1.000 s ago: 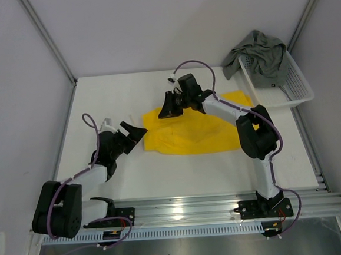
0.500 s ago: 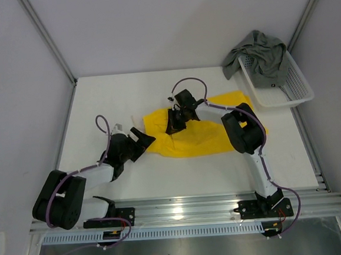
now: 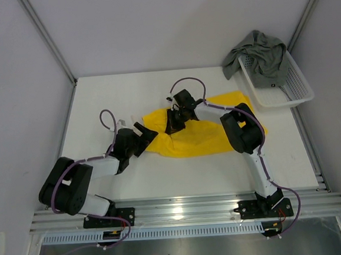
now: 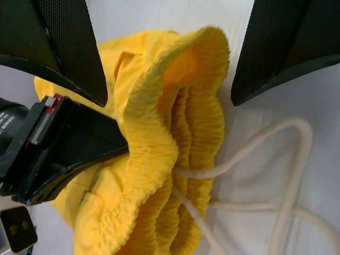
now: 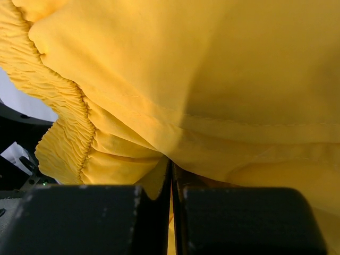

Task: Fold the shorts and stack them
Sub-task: Fold the shorts

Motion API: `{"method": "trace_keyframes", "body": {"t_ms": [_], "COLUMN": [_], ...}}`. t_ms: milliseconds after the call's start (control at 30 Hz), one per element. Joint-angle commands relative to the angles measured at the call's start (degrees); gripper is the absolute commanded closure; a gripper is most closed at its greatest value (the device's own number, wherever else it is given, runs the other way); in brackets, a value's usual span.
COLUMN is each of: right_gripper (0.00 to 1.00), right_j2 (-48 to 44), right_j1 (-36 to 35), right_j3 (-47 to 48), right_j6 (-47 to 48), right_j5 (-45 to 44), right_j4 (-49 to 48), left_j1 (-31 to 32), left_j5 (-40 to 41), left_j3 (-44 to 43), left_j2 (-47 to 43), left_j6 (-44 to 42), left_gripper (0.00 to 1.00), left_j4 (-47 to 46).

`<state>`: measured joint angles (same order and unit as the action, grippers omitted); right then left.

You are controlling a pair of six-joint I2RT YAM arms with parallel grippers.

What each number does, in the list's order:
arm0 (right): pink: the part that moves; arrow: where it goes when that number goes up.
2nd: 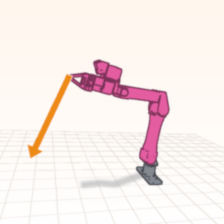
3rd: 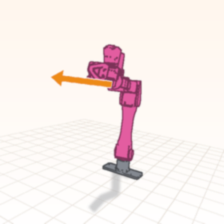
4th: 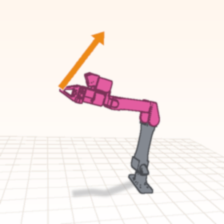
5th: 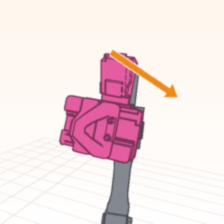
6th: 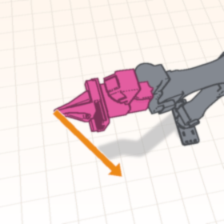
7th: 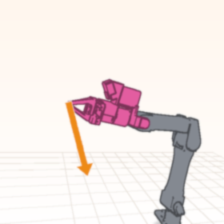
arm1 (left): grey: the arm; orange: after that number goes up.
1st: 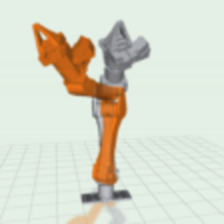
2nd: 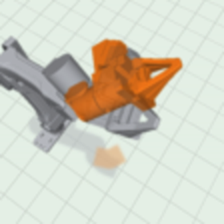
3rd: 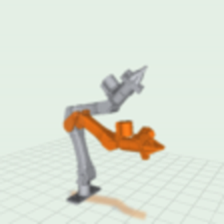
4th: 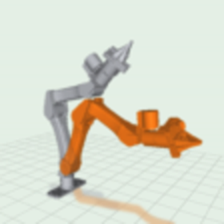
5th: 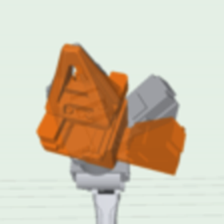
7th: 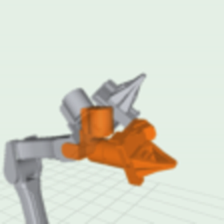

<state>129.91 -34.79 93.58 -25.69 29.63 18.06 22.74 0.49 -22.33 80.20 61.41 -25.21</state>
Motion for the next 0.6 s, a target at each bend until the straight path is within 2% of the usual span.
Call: {"method": "trace_keyframes", "body": {"t_ms": [0,133,300,367,467,567], "right_gripper": [1.0,1.0,1.0,1.0,1.0,1.0], "right_j2": [2.9,2.63,2.37,1.84,1.32,0.7], "right_j1": [-0.81,-0.81,-0.9,-0.99,-1.07,-1.16], "right_j3": [-1.56,-2.44,-3.23,-3.84,-4.46,-5.25], "right_j6": [2.4,2.05,1.87,1.61,1.61,1.44], "right_j5": [-2.56,0.17,0.96,1.31,1.4,1.31], "right_j4": [0.49,-1.19,-1.98,-2.59,-3.38,-4.09], "left_j1": [0.64,0.64,0.72,0.64,0.64,0.55], "left_j5": [0.39,-0.05,2.75,2.85,2.58,3.2], "left_j3": [-3.77,-4.83,-3.86,-5.78,-7.2,-7.21], "left_j2": [4.41,8.3,8.83,9.53,11.63,12.17], "left_j6": [0.99,2.57,2.58,1.36,-0.4,-0.94], "left_gripper": [0.01,0.01,0.01,0.05,0.16,0.34], "left_j4": [-2.91,-6.59,-12.84,-12.93,-12.84,-14.68]}}
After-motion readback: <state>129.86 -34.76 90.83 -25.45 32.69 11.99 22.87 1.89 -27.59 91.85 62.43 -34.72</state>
